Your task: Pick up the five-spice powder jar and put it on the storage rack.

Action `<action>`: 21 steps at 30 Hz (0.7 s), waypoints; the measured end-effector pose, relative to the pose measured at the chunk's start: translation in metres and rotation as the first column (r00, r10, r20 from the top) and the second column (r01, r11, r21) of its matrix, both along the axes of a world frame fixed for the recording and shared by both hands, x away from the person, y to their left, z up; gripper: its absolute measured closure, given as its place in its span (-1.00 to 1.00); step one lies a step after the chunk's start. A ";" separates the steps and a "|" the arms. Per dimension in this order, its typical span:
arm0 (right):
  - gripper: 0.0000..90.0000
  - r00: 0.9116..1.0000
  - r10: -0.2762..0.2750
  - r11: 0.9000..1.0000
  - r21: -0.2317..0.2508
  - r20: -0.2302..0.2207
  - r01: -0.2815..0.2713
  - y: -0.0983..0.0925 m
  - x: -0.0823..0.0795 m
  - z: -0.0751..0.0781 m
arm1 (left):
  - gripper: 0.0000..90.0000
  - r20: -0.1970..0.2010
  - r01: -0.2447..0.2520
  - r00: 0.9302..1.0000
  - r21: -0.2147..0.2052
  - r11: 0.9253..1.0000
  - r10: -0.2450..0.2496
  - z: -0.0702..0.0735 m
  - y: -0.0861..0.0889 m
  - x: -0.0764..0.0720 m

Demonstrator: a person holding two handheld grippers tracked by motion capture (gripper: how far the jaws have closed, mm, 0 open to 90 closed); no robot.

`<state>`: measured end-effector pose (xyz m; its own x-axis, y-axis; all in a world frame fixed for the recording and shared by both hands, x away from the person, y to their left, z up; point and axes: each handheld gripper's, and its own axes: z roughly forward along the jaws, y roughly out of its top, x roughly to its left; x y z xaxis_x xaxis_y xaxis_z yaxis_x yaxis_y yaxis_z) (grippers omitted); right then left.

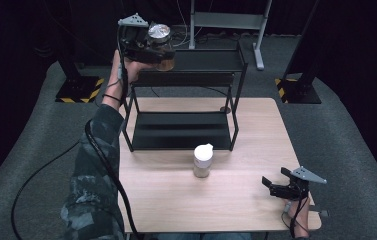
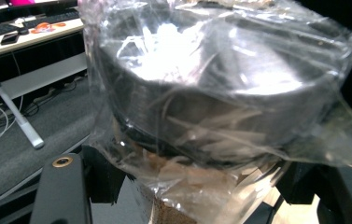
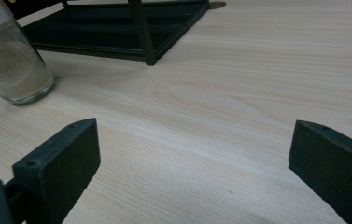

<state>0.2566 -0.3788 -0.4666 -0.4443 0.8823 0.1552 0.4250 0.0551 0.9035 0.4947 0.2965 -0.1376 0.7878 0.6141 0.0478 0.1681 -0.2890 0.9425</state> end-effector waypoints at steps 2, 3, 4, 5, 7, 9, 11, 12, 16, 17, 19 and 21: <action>-0.98 1.000 0.001 1.000 0.000 0.000 -0.001 0.000 0.000 0.000 | -0.33 -0.004 -0.005 1.000 0.005 1.000 0.005 0.000 -0.003 0.003; -0.98 1.000 0.000 1.000 0.002 -0.001 0.000 0.000 0.000 0.000 | -0.33 -0.007 -0.003 1.000 0.009 1.000 0.003 0.000 -0.003 0.006; -0.98 1.000 0.001 1.000 0.002 0.000 -0.001 0.000 0.000 0.000 | -0.33 -0.010 0.000 1.000 0.009 1.000 0.000 -0.001 -0.004 0.009; -0.98 1.000 0.002 1.000 0.001 -0.001 -0.002 0.000 0.000 0.000 | -0.33 -0.010 -0.003 1.000 0.016 1.000 0.004 -0.001 -0.006 0.010; -0.98 1.000 0.002 1.000 0.001 -0.001 -0.002 0.000 0.000 0.000 | -0.33 -0.012 -0.002 1.000 0.020 1.000 0.003 -0.001 -0.007 0.013; -0.98 1.000 0.002 1.000 0.002 -0.001 -0.002 0.000 0.000 0.000 | -0.33 -0.014 -0.008 1.000 0.014 1.000 0.008 -0.003 -0.008 0.017; -0.98 1.000 0.001 1.000 0.001 0.000 -0.001 0.000 0.000 0.000 | -0.33 -0.017 -0.013 1.000 0.010 1.000 0.013 -0.005 -0.009 0.020; -0.98 1.000 0.001 1.000 0.001 0.000 -0.001 0.000 0.000 0.000 | -0.33 -0.022 -0.017 1.000 0.013 1.000 0.018 -0.005 -0.010 0.022; -0.98 1.000 0.002 1.000 0.001 -0.002 -0.002 0.000 0.000 0.000 | -0.33 -0.033 -0.032 0.999 0.022 0.999 0.032 -0.005 -0.013 0.029; -0.98 1.000 0.003 1.000 0.001 -0.004 -0.003 0.000 0.001 0.000 | -0.33 -0.037 -0.033 0.999 0.018 0.999 0.034 -0.005 -0.013 0.030; -0.98 1.000 0.002 1.000 0.001 -0.003 -0.002 0.000 0.000 0.000 | -0.33 -0.041 -0.041 0.998 0.019 0.999 0.042 -0.006 -0.015 0.032; -0.98 1.000 0.003 1.000 0.001 -0.002 -0.003 0.000 0.000 0.000 | -0.33 -0.048 -0.043 0.998 0.025 0.999 0.044 -0.006 -0.017 0.035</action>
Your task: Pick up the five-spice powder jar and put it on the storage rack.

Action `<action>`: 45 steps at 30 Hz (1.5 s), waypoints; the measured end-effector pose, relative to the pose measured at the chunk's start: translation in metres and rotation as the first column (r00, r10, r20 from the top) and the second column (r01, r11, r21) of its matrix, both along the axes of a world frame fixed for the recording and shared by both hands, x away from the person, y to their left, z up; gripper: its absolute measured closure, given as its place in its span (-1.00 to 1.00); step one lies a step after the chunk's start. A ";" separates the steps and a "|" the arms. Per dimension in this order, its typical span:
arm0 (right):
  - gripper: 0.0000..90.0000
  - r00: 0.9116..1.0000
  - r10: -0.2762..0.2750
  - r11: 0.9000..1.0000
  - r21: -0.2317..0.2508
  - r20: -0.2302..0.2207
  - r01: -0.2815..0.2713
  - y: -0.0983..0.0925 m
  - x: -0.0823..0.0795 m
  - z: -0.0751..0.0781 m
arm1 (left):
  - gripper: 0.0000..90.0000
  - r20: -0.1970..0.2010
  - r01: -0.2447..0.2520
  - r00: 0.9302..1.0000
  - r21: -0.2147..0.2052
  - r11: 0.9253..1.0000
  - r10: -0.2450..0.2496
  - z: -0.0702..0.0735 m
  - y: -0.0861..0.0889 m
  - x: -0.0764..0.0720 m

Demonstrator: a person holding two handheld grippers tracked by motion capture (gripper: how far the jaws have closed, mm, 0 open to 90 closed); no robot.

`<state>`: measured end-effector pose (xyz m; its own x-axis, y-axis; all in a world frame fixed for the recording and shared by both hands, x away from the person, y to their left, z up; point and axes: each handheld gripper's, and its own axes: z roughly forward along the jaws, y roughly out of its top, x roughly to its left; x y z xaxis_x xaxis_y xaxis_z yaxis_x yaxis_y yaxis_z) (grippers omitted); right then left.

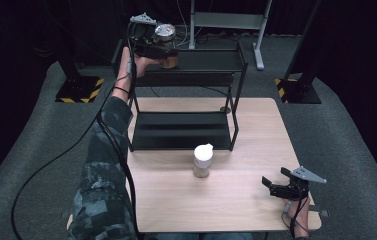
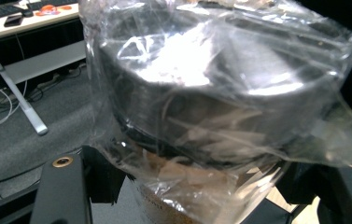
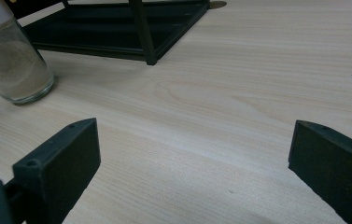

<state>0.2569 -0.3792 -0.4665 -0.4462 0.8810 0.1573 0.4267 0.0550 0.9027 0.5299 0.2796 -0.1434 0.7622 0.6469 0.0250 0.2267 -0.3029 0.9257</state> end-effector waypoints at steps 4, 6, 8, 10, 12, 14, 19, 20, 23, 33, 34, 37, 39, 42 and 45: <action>-0.98 1.000 0.000 1.000 -0.001 0.003 0.000 0.000 0.000 0.000 | -0.33 -0.012 0.000 1.000 -0.001 1.000 0.000 -0.003 -0.003 0.006; -0.98 1.000 0.000 1.000 -0.001 0.003 0.000 0.000 0.000 0.000 | -0.33 -0.014 -0.002 1.000 -0.003 1.000 0.002 -0.003 -0.004 0.007; -0.98 1.000 0.001 1.000 -0.002 0.003 -0.001 0.000 0.000 0.000 | -0.33 -0.018 -0.011 1.000 -0.005 1.000 0.011 -0.004 -0.005 0.008; -0.98 1.000 0.001 1.000 -0.001 0.004 -0.001 0.000 0.000 0.000 | -0.33 -0.024 -0.018 1.000 0.000 1.000 0.018 -0.004 -0.007 0.010; -0.98 1.000 0.001 1.000 -0.001 0.005 -0.001 0.000 -0.001 0.000 | -0.33 -0.033 -0.024 0.999 0.008 1.000 0.024 -0.005 -0.010 0.012; -0.98 1.000 0.000 1.000 -0.001 0.006 0.000 0.000 -0.001 -0.001 | -0.33 -0.038 -0.028 0.999 0.016 0.999 0.029 -0.005 -0.011 0.013; -0.98 1.000 0.001 1.000 0.000 0.008 -0.001 0.000 -0.001 -0.001 | -0.33 -0.047 -0.037 0.998 -0.012 0.999 0.036 -0.010 -0.010 0.015; -0.98 1.000 0.002 1.000 0.000 0.008 -0.002 0.000 -0.001 -0.001 | -0.33 -0.047 -0.037 0.998 -0.012 0.999 0.036 -0.009 -0.010 0.015; -0.98 1.000 0.001 1.000 0.000 0.008 -0.001 0.000 -0.001 -0.001 | -0.33 -0.047 -0.039 0.998 -0.018 0.999 0.038 -0.011 -0.010 0.015; -0.98 1.000 0.001 1.000 -0.002 0.008 -0.001 0.000 -0.001 -0.001 | -0.33 -0.049 -0.042 0.998 -0.011 0.999 0.042 -0.009 -0.010 0.013; -0.98 1.000 0.001 1.000 -0.003 0.008 -0.001 0.000 -0.001 -0.001 | -0.33 -0.049 -0.041 0.998 -0.011 0.999 0.041 -0.009 -0.010 0.013; -0.98 1.000 0.001 1.000 -0.003 0.008 -0.001 0.000 -0.001 -0.001 | -0.34 -0.048 -0.041 0.998 -0.016 0.999 0.040 -0.010 -0.010 0.013; -0.98 1.000 0.001 1.000 -0.003 0.008 -0.001 0.000 -0.001 -0.001 | -0.34 -0.049 -0.041 0.998 -0.018 0.999 0.040 -0.011 -0.010 0.013; -0.98 1.000 0.001 1.000 -0.004 0.008 -0.001 0.000 -0.001 -0.001 | -0.44 -0.048 -0.061 0.997 -0.026 0.998 0.060 -0.011 -0.011 0.011; -0.98 1.000 0.001 1.000 -0.004 0.008 -0.001 0.000 -0.001 -0.001 | -0.68 -0.046 -0.079 0.996 -0.016 0.997 0.079 -0.008 -0.015 0.006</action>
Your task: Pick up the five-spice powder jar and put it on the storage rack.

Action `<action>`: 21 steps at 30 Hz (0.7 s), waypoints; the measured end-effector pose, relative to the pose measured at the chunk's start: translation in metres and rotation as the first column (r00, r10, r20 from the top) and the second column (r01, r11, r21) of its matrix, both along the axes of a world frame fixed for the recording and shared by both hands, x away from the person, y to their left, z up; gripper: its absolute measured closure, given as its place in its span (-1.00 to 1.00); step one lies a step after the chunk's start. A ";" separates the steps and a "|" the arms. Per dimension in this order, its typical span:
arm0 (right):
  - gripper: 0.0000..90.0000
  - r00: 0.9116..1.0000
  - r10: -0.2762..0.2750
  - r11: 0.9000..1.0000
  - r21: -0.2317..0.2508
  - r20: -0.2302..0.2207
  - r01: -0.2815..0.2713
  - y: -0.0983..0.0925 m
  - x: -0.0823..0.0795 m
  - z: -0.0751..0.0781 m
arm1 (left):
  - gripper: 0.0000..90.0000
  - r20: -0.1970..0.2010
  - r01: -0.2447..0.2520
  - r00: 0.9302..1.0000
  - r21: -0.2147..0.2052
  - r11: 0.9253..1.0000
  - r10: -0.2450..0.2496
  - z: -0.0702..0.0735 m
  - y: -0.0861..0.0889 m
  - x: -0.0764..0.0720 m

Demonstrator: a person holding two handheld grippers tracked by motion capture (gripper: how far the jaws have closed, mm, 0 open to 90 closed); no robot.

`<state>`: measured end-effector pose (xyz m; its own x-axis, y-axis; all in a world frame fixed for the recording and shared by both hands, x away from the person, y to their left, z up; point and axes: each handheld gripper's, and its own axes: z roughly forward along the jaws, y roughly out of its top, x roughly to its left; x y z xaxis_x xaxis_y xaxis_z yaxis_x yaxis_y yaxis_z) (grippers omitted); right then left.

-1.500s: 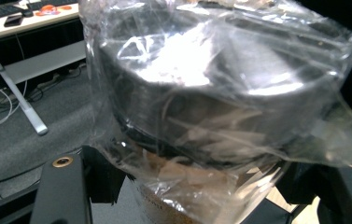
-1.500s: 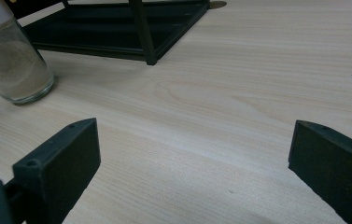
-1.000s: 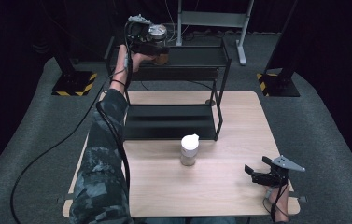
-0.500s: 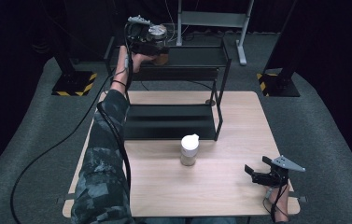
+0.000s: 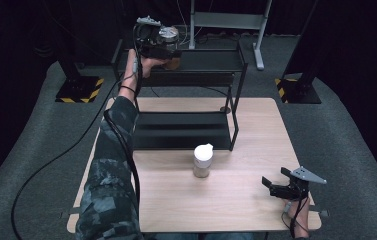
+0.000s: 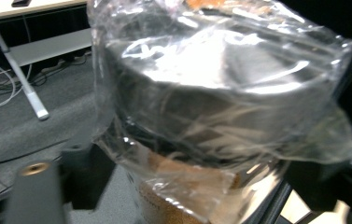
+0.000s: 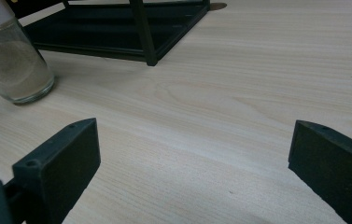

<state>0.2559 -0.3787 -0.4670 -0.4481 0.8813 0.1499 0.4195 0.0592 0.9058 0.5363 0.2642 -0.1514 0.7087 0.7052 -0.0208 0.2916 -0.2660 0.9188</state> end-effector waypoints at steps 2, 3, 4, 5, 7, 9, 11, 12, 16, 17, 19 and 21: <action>-0.98 1.000 0.001 1.000 0.001 0.001 -0.001 0.000 0.000 0.000 | -0.87 -0.003 -0.014 1.000 0.000 1.000 0.014 0.001 -0.001 -0.004; -0.98 1.000 0.001 1.000 0.001 0.001 -0.001 0.000 0.000 0.000 | -0.87 -0.002 -0.021 1.000 0.000 1.000 0.021 0.001 0.000 -0.006; -0.98 1.000 0.000 1.000 0.001 0.001 0.000 0.000 0.000 0.000 | -0.90 0.000 -0.025 1.000 -0.001 1.000 0.025 0.001 0.001 -0.008; -0.98 1.000 0.001 1.000 0.001 0.001 -0.001 0.000 0.000 0.000 | -0.94 0.004 -0.025 1.000 -0.005 1.000 0.025 0.000 0.002 -0.011; -0.98 1.000 0.001 1.000 0.002 0.001 -0.001 0.000 0.000 0.000 | -0.98 0.015 -0.030 0.999 -0.005 1.000 0.030 0.000 0.004 -0.017; -0.98 1.000 0.001 1.000 0.002 0.001 -0.001 -0.001 0.000 0.000 | -1.00 0.027 -0.032 0.999 -0.017 0.999 0.033 -0.001 0.008 -0.025; -0.98 1.000 0.001 1.000 0.003 0.000 -0.001 -0.001 0.000 0.000 | -1.00 0.044 -0.028 0.999 -0.021 0.999 0.029 -0.003 0.013 -0.032; -0.98 1.000 0.001 1.000 0.002 0.000 -0.001 0.000 0.000 0.000 | -1.00 0.056 -0.036 0.998 -0.025 0.999 0.037 -0.005 0.014 -0.037; -0.98 1.000 0.001 1.000 0.003 0.001 -0.001 0.000 0.000 0.000 | -1.00 0.087 -0.038 0.995 -0.052 0.998 0.043 -0.016 0.024 -0.055; -0.98 1.000 0.001 1.000 0.003 0.001 -0.001 0.000 0.000 0.000 | -1.00 0.090 -0.034 0.995 -0.045 0.998 0.038 -0.019 0.025 -0.060; -0.98 1.000 0.001 1.000 0.003 0.001 -0.001 -0.001 0.000 0.000 | -1.00 0.093 -0.034 0.995 -0.019 0.999 0.036 -0.024 0.023 -0.068; -0.98 1.000 0.001 1.000 0.004 0.002 -0.001 -0.001 0.000 -0.001 | -1.00 0.096 -0.022 0.995 0.006 1.000 0.022 -0.033 0.024 -0.079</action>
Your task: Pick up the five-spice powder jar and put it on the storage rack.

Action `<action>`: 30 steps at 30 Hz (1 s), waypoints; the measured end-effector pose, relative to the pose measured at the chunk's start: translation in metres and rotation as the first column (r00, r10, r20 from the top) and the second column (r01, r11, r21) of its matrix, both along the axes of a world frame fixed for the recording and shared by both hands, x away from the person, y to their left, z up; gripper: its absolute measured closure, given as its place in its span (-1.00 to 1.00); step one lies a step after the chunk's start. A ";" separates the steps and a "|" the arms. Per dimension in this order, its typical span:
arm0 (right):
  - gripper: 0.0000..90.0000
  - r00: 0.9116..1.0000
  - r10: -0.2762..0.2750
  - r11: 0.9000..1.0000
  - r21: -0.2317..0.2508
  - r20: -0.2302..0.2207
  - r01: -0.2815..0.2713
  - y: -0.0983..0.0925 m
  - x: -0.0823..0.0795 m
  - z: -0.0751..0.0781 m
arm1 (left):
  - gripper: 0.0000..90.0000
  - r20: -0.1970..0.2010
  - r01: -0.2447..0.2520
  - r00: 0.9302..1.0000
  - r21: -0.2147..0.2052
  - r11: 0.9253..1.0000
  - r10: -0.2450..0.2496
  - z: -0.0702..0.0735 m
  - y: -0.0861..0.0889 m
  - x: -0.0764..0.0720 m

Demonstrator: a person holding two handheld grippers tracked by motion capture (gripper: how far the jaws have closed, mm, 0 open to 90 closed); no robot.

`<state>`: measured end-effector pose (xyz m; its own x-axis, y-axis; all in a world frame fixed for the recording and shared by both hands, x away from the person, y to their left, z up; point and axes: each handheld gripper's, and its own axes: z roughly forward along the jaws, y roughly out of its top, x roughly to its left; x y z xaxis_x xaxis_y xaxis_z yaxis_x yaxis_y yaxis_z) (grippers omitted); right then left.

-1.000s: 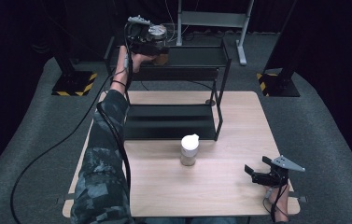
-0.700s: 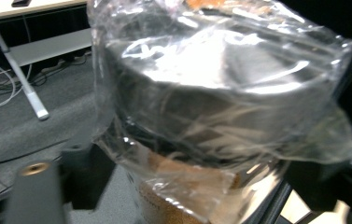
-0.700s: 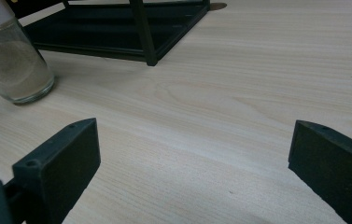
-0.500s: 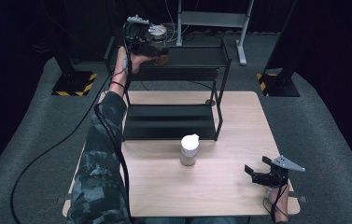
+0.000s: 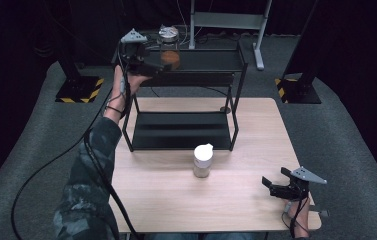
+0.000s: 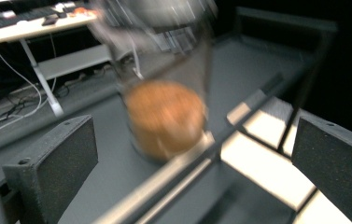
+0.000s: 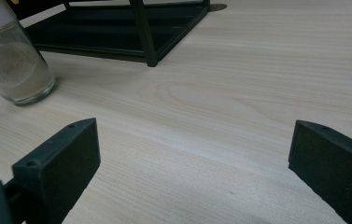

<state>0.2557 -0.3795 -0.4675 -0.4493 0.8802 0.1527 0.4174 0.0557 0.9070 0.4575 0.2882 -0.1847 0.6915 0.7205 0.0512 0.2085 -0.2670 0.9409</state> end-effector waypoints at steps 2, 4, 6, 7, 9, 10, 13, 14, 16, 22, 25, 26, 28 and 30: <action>-0.98 1.000 -0.003 1.000 0.002 -0.001 0.003 0.000 0.000 0.000 | -1.00 0.001 0.013 1.000 0.006 1.000 -0.013 -0.009 0.002 -0.008; -0.98 1.000 -0.003 1.000 0.002 0.000 0.003 0.000 0.000 0.000 | -1.00 0.005 0.015 1.000 0.006 1.000 -0.015 -0.020 0.004 -0.020; -0.98 1.000 -0.003 1.000 0.001 -0.001 0.003 0.000 0.000 0.000 | -1.00 0.008 0.016 1.000 0.001 1.000 -0.016 -0.031 0.008 -0.030; -0.98 1.000 -0.003 1.000 0.001 -0.002 0.003 0.000 0.000 0.000 | -1.00 0.008 0.017 1.000 -0.004 1.000 -0.017 -0.036 0.011 -0.035; -0.98 1.000 -0.002 1.000 0.000 -0.002 0.002 0.000 0.000 0.000 | -1.00 0.010 0.017 1.000 -0.006 1.000 -0.017 -0.046 0.015 -0.045; -0.98 1.000 -0.003 1.000 0.000 -0.003 0.003 0.001 0.000 0.000 | -1.00 0.008 0.023 1.000 -0.005 1.000 -0.023 -0.051 0.018 -0.050; -0.98 1.000 -0.005 1.000 -0.001 -0.002 0.005 0.001 0.000 0.000 | -1.00 0.006 0.024 1.000 -0.001 1.000 -0.024 -0.065 0.023 -0.064; -0.98 1.000 -0.004 1.000 -0.003 -0.001 0.004 0.001 0.000 0.000 | -1.00 0.005 0.023 1.000 0.003 1.000 -0.023 -0.071 0.024 -0.069; -0.98 1.000 -0.003 1.000 -0.002 -0.001 0.003 0.001 0.000 0.000 | -1.00 -0.008 0.028 1.000 -0.003 1.000 -0.028 -0.084 0.029 -0.079; -0.98 1.000 -0.001 1.000 -0.002 0.000 0.001 0.001 0.000 0.000 | -1.00 -0.031 0.008 0.999 0.040 0.999 -0.007 -0.121 0.034 -0.110; -0.98 1.000 -0.003 1.000 -0.003 -0.001 0.003 0.001 0.000 0.000 | -0.99 -0.048 -0.014 0.999 0.063 0.998 0.017 -0.142 0.037 -0.123; -0.98 1.000 -0.003 1.000 -0.005 -0.002 0.003 0.001 0.000 0.001 | -0.99 -0.060 -0.022 0.998 0.063 0.998 0.026 -0.149 0.038 -0.127; -0.98 1.000 -0.004 1.000 -0.006 -0.003 0.003 0.001 0.000 0.001 | -0.99 -0.079 -0.040 0.996 0.073 0.997 0.045 -0.164 0.039 -0.134; -0.98 1.000 -0.003 1.000 -0.005 0.000 0.003 0.001 0.000 0.000 | -0.99 -0.109 -0.053 0.992 0.078 0.996 0.061 -0.181 0.041 -0.140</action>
